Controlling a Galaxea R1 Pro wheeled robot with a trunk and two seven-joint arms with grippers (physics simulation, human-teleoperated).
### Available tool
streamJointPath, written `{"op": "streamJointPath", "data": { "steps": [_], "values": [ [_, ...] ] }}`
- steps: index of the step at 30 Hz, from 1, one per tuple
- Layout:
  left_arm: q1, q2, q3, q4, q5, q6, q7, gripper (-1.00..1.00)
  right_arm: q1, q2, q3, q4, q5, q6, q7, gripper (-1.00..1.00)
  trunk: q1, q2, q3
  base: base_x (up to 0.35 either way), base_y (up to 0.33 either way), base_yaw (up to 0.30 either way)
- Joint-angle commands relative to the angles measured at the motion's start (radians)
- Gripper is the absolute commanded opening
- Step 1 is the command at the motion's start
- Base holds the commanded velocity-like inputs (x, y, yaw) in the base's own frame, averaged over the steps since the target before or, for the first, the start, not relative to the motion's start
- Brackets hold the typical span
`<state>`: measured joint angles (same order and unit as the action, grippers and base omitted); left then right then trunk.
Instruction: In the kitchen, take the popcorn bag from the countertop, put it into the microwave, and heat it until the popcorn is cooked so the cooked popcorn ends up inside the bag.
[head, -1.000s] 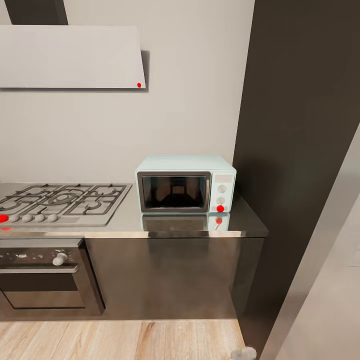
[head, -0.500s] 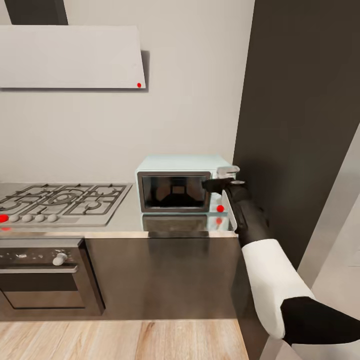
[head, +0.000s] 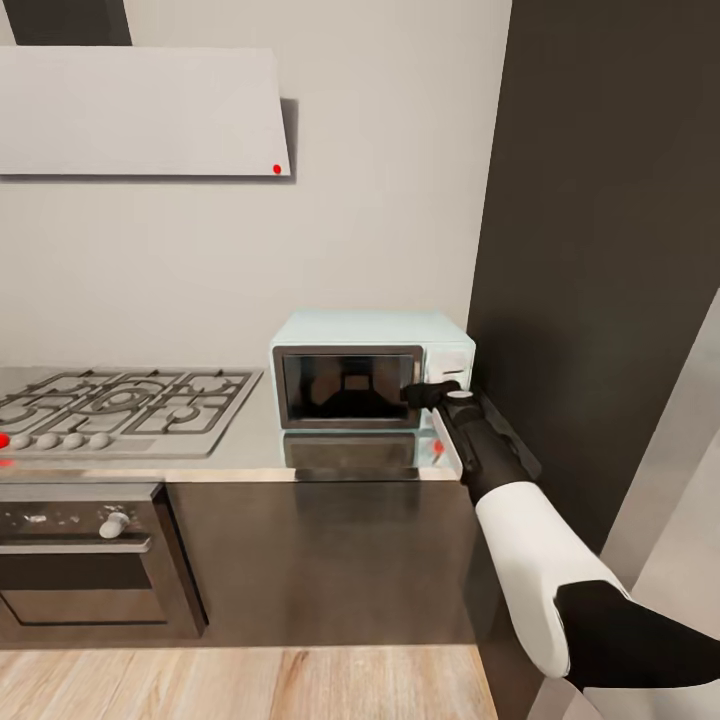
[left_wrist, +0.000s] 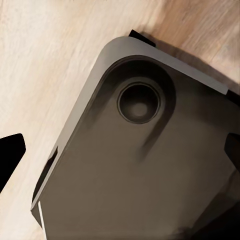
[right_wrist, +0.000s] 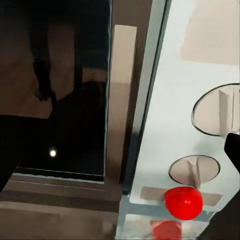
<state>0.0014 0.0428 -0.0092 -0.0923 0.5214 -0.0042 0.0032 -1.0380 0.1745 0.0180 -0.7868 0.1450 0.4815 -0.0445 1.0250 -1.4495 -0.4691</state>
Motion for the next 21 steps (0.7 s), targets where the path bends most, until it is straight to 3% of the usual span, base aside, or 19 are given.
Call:
{"op": "streamJointPath", "data": {
  "steps": [1,21],
  "values": [
    [0.0,0.0,-0.002,-0.001,0.003,0.0,0.0,1.0,-0.001,0.0,0.002,0.003,0.008,0.009,-0.001,1.0,0.0,-0.001,-0.001,0.031,0.018,0.0],
    [0.0,0.0,-0.003,-0.001,-0.001,0.0,0.0,1.0,-0.001,0.0,0.0,0.004,0.01,0.009,0.0,1.0,0.0,-0.001,-0.001,0.045,0.051,0.0]
  ]
}}
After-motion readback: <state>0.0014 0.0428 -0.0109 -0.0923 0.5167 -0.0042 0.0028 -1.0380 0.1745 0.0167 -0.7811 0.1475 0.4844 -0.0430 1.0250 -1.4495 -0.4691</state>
